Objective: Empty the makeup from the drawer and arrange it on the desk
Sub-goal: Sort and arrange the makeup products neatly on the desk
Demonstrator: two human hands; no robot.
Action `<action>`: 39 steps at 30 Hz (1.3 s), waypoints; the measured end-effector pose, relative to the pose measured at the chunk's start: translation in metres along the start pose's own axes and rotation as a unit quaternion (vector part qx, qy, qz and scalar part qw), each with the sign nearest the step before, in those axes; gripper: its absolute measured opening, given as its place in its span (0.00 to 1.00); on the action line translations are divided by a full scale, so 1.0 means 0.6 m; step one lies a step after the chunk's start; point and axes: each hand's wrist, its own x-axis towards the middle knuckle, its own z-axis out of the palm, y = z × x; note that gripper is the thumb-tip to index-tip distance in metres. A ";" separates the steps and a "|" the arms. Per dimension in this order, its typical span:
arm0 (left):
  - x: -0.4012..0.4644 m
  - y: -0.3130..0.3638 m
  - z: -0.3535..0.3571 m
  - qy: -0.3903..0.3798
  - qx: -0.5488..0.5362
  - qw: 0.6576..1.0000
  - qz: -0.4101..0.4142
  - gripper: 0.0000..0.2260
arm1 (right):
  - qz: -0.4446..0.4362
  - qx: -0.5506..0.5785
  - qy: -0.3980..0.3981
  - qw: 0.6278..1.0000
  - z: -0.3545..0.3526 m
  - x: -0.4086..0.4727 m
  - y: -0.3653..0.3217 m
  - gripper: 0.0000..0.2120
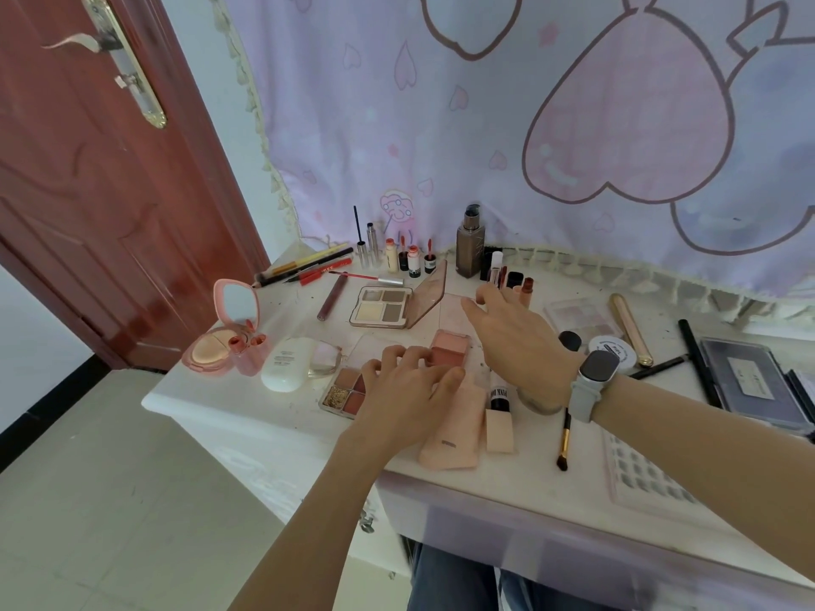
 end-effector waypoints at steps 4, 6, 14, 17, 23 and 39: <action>0.001 -0.004 0.001 0.013 0.001 1.000 0.003 0.19 | -0.019 0.045 0.007 0.999 -0.004 -0.004 0.010 0.23; -0.001 -0.007 0.002 0.043 -0.006 0.999 0.006 0.18 | -0.035 0.088 0.031 0.995 -0.004 -0.014 0.026 0.21; -0.036 0.011 0.019 0.204 -0.081 0.975 0.037 0.12 | -0.080 0.147 0.017 0.986 -0.001 -0.092 0.073 0.15; -0.047 0.026 0.034 0.227 -0.083 0.969 0.054 0.15 | -0.062 0.104 -0.026 0.992 0.009 -0.110 0.076 0.17; -0.052 0.037 0.049 0.253 -0.034 0.965 0.054 0.10 | -0.107 0.029 -0.077 0.991 0.006 -0.103 0.061 0.23; -0.052 0.039 0.053 0.238 -0.040 0.970 0.040 0.08 | -0.128 -0.091 -0.085 0.984 0.017 -0.071 0.036 0.15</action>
